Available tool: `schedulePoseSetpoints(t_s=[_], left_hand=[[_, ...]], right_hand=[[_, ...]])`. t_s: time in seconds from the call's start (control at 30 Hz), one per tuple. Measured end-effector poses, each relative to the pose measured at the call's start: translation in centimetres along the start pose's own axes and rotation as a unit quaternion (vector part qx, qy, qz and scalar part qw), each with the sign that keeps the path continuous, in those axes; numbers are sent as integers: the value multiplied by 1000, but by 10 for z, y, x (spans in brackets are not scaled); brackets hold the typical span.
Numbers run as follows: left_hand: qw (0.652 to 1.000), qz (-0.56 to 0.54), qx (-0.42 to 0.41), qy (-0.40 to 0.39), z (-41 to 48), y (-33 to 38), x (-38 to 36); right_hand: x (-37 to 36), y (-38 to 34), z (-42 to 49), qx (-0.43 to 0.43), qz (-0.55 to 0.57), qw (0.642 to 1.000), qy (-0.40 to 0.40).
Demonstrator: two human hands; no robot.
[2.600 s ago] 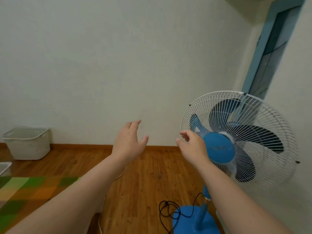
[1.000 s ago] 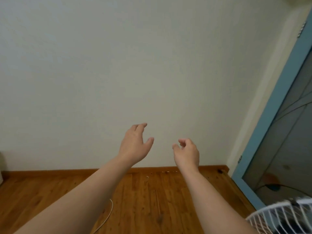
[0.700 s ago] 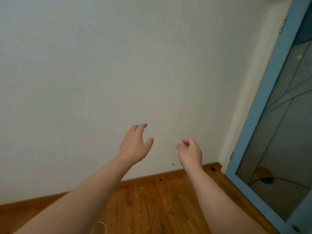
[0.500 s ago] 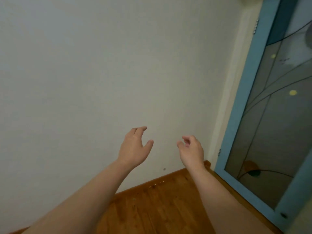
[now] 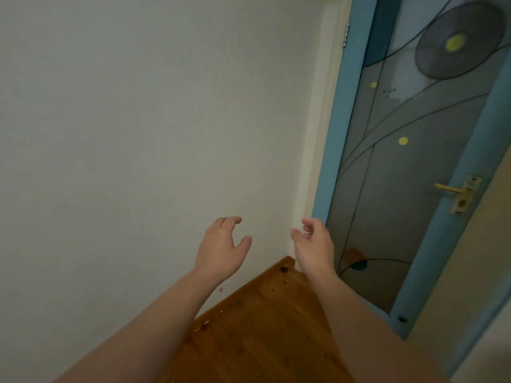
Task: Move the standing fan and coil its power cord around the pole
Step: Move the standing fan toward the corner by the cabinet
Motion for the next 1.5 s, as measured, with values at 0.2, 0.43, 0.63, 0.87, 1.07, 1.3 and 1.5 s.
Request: schedulePoseSetpoints(t_s=[0.2, 0.43, 0.63, 0.87, 1.07, 1.3, 1.5], left_hand=[[998, -44, -17, -43, 79, 7, -62], [990, -86, -68, -93, 138, 41, -140], [962, -141, -129, -193, 145, 101, -228], [913, -180, -190, -314, 124, 164, -336], [841, -229, -243, -425, 105, 214, -418], [744, -275, -309, -525, 70, 262, -472], [643, -297, -352, -612, 9, 278, -486]], right_hand=[[16, 31, 75, -46, -27, 998, 42], [73, 85, 121, -89, -77, 986, 122], [146, 142, 113, -160, -112, 961, 198], [226, 201, 79, -259, -146, 906, 301], [275, 231, 56, -316, -187, 839, 402], [293, 241, 14, -393, -220, 756, 476], [295, 232, -42, -459, -254, 684, 508]])
Point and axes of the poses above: each hand's wrist, its own z-axis towards the middle knuckle, its own x-axis out of the back of the hand, y = z × x, the point moved 8 cm from there along z, towards the middle knuckle, and after that the axes turned 15 degrees about -z, right-handed, at the moved point
